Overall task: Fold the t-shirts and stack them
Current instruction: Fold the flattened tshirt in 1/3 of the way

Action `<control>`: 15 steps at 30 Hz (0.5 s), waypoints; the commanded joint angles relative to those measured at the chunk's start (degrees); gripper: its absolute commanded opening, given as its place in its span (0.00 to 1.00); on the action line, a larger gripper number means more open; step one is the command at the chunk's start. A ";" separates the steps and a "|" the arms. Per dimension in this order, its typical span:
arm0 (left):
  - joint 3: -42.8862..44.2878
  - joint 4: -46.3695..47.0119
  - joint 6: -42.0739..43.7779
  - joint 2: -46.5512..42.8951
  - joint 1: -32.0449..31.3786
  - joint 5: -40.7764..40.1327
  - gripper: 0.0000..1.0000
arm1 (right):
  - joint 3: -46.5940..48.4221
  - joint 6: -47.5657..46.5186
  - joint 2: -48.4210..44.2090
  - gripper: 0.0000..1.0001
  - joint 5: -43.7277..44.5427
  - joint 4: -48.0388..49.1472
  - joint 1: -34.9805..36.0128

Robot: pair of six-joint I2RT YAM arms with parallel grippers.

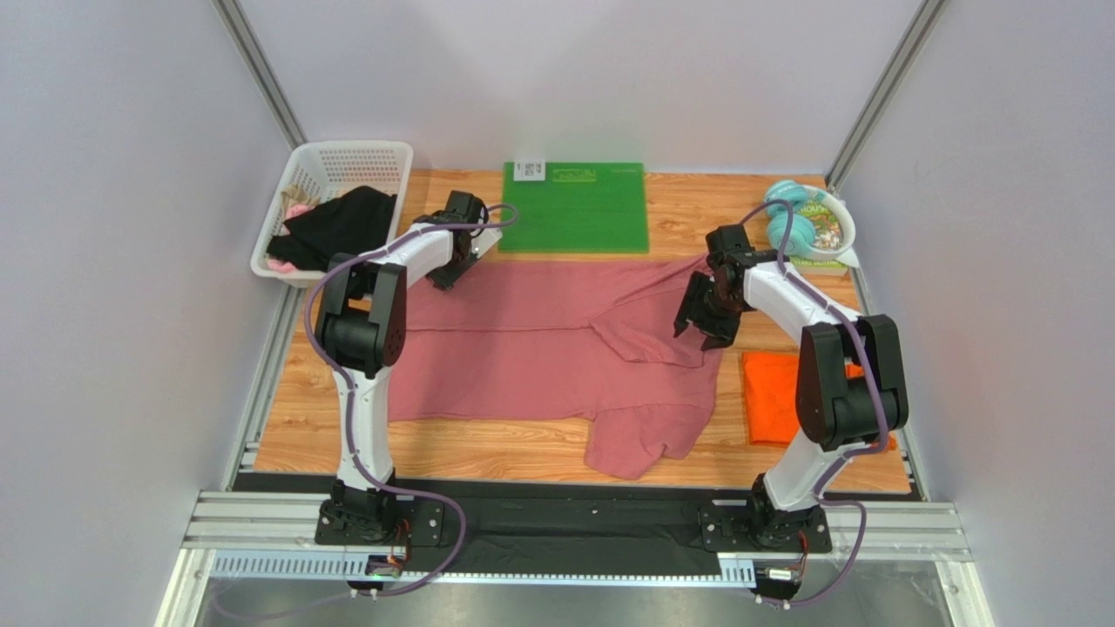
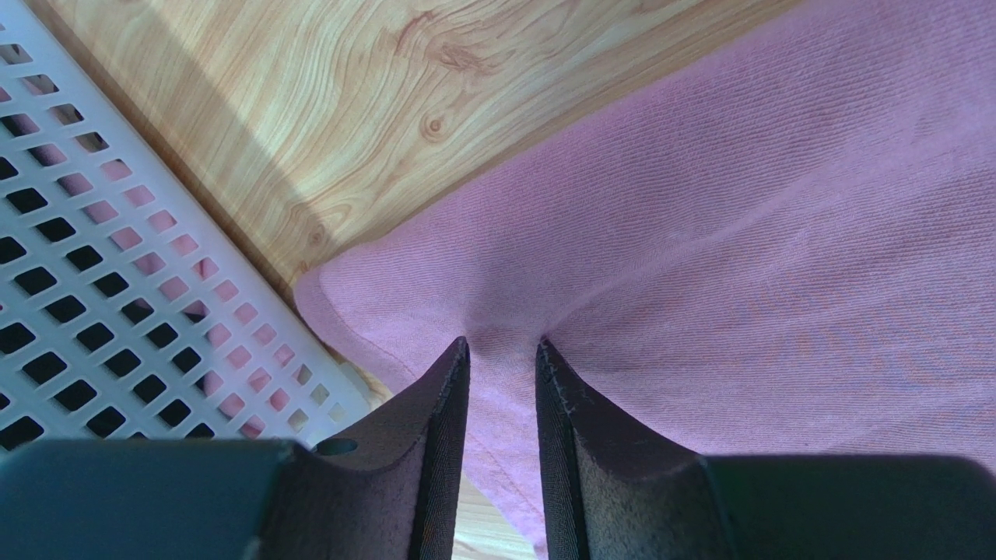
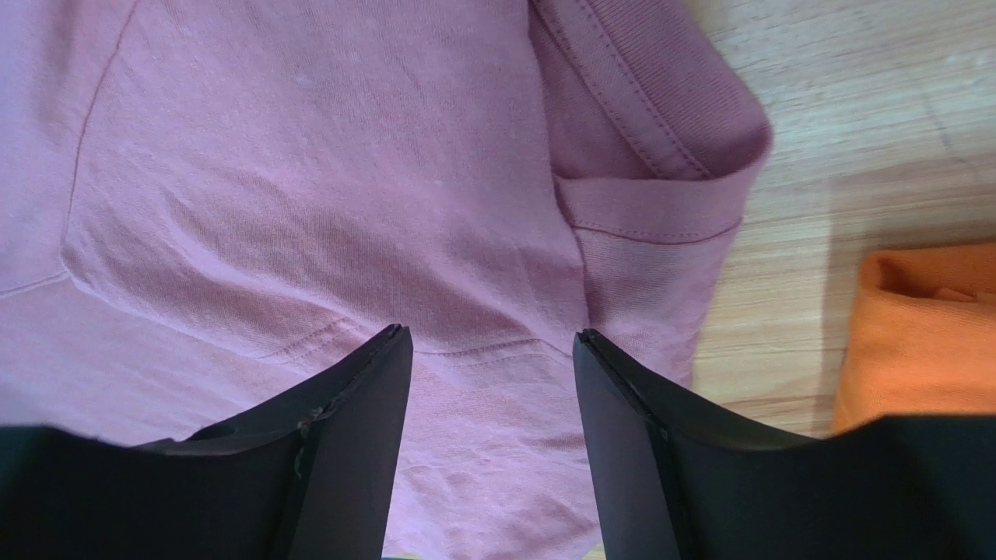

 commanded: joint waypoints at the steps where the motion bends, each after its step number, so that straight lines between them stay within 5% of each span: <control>1: -0.37 -2.19 -0.52 -1.40 0.88 1.09 0.34 | -0.38 -0.27 -3.27 0.59 3.43 0.46 -0.07; 15: -0.10 -2.45 -0.34 -1.49 0.88 1.35 0.34 | -6.01 0.44 -4.06 0.55 2.82 2.21 -0.07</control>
